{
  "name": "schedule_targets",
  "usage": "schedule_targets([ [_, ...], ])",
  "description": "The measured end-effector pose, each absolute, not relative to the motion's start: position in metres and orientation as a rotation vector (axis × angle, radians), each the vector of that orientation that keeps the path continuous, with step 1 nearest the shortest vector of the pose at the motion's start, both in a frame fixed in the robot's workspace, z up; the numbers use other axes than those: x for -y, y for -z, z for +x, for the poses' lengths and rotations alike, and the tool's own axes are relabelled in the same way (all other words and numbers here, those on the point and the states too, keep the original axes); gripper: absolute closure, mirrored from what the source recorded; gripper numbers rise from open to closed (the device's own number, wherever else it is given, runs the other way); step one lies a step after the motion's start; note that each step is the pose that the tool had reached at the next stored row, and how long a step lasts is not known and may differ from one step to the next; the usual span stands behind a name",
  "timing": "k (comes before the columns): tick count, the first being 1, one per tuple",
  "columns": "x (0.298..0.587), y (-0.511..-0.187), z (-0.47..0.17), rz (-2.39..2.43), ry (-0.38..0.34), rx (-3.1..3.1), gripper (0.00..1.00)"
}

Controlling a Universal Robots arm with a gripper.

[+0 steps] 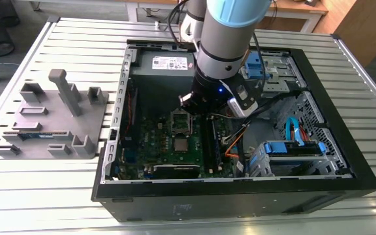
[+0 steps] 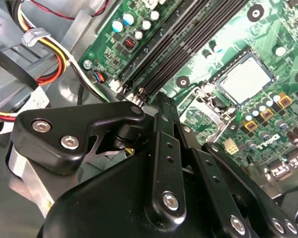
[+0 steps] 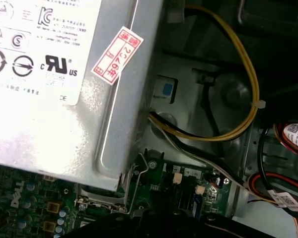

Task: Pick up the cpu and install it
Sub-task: 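Close the cpu cover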

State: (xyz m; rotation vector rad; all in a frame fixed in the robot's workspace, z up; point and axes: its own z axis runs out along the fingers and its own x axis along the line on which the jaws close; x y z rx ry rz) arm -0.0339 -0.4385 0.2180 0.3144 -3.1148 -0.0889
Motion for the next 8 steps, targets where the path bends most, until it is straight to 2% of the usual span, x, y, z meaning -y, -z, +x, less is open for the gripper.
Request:
schedule_targets([
  [8, 0.4315, -0.2141, -0.0353, 0.322, 0.093, 3.120, 0.89],
])
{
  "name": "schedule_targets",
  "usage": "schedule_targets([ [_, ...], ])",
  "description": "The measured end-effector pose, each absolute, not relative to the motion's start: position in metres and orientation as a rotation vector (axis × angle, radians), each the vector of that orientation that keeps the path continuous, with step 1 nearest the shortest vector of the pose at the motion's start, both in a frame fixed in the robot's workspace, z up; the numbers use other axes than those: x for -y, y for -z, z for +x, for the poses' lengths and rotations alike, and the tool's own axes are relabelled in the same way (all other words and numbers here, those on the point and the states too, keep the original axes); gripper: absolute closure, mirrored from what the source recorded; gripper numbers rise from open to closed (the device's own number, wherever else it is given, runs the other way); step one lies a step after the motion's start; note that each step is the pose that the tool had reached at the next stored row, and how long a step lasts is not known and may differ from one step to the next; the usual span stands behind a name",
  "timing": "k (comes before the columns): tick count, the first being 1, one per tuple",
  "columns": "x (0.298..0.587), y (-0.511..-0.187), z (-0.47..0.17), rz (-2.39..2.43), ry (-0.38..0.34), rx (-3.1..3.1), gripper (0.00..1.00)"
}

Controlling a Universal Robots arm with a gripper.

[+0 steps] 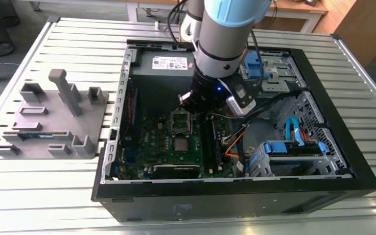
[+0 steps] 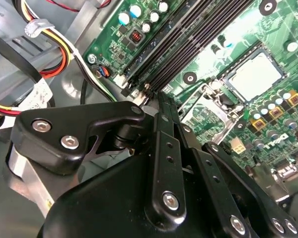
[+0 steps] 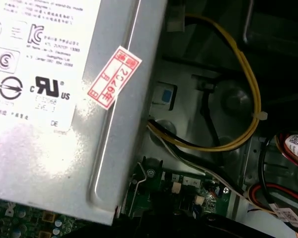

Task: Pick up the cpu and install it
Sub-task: 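Close the cpu cover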

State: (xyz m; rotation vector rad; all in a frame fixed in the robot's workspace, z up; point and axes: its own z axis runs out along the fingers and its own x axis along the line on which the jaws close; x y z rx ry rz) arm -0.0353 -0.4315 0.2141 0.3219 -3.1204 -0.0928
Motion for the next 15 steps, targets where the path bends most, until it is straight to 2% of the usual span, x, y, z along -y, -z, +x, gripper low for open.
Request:
schedule_targets([
  [15, 0.4308, -0.2095, -0.0413, 0.374, 0.105, 3.138, 0.89],
])
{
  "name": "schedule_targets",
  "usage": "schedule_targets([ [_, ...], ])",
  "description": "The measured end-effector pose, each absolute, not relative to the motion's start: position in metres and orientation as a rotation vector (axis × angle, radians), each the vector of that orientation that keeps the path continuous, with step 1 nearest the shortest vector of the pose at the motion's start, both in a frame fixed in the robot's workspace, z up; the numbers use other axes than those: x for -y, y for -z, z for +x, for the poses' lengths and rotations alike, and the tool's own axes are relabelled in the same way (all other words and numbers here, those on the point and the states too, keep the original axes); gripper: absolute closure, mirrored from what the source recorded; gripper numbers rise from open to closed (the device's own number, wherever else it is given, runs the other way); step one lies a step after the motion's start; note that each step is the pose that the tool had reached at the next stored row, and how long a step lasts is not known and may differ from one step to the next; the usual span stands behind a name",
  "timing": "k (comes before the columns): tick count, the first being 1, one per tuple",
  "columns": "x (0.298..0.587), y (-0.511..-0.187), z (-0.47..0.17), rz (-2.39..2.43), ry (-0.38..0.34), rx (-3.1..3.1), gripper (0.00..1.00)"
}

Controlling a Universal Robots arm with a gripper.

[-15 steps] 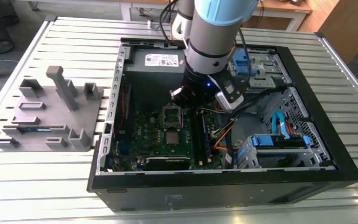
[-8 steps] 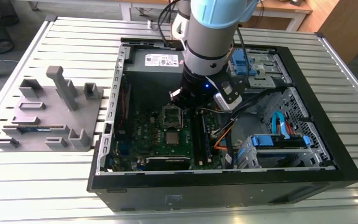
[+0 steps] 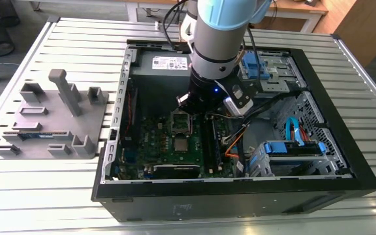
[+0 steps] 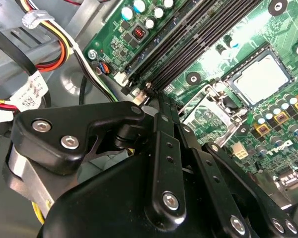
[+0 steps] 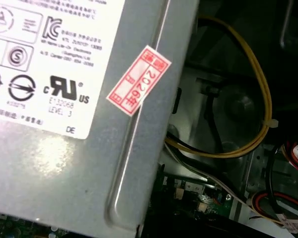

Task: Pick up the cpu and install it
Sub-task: 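Close the cpu cover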

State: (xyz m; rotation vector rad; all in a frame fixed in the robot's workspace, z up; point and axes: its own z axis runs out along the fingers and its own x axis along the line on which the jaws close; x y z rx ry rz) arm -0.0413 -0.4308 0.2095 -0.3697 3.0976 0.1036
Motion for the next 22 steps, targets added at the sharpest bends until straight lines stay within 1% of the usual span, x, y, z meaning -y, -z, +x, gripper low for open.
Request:
schedule_targets([
  [10, 0.4308, -0.2092, -0.0416, -0.441, -0.104, -3.089, 0.89],
  [22, 0.4235, -0.2073, -0.0416, -0.485, -0.106, -3.083, 0.89],
])
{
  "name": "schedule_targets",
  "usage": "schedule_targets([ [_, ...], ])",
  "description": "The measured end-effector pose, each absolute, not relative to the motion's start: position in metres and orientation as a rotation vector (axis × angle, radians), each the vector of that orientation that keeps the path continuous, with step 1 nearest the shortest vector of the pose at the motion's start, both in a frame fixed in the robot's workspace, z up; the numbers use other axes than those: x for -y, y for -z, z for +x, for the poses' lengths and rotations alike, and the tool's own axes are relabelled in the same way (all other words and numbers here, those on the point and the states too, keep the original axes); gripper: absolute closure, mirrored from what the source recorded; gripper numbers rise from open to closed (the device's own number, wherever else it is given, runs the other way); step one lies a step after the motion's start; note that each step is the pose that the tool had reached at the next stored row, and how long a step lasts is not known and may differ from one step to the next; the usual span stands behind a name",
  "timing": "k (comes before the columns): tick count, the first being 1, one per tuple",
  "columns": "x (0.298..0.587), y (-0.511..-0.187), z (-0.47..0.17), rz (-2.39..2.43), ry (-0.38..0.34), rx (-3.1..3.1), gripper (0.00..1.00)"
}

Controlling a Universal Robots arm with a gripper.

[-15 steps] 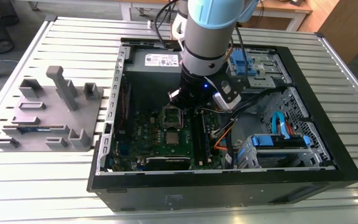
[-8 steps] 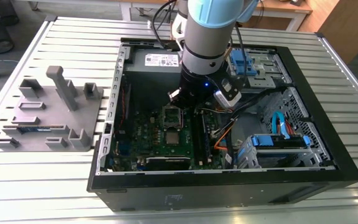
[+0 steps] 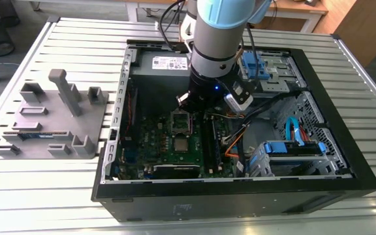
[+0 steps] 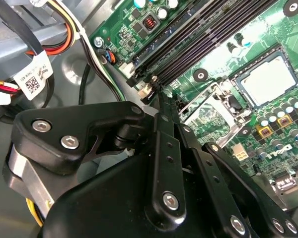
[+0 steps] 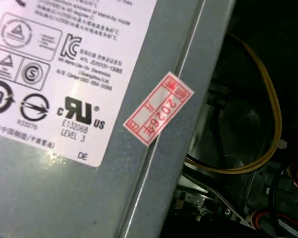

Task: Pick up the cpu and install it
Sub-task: 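Close the cpu cover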

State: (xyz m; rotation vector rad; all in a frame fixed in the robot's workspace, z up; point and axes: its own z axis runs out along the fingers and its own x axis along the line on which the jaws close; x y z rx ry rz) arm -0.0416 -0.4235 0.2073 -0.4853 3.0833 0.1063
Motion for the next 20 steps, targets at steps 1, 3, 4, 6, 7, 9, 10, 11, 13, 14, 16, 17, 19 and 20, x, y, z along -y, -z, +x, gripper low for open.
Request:
schedule_targets([
  [1, 0.4231, -0.2071, -0.0415, -0.485, -0.107, -3.083, 0.89],
  [3, 0.4226, -0.2067, -0.0415, -0.485, -0.109, -3.083, 0.89],
  [4, 0.4225, -0.2066, -0.0416, -0.485, -0.109, -3.083, 0.89],
  [6, 0.4225, -0.2062, -0.0416, -0.485, -0.111, -3.083, 0.89],
  [7, 0.4224, -0.2058, -0.0416, -0.485, -0.113, -3.082, 0.89],
  [9, 0.4224, -0.2052, -0.0417, -0.485, -0.118, -3.082, 0.89],
  [10, 0.4224, -0.2050, -0.0417, -0.485, -0.121, -3.081, 0.89],
  [11, 0.4224, -0.2049, -0.0416, -0.485, -0.125, -3.081, 0.89],
  [13, 0.4226, -0.2048, -0.0417, -0.485, -0.143, -3.078, 0.89],
  [14, 0.4230, -0.2048, -0.0417, -0.484, -0.151, -3.077, 0.89],
  [16, 0.4238, -0.2048, -0.0419, -0.484, -0.155, -3.076, 0.89],
  [17, 0.4243, -0.2048, -0.0418, -0.484, -0.155, -3.076, 0.89],
  [19, 0.4254, -0.2048, -0.0418, -0.484, -0.156, -3.076, 0.89],
  [20, 0.4259, -0.2048, -0.0419, -0.484, -0.158, -3.076, 0.89],
])
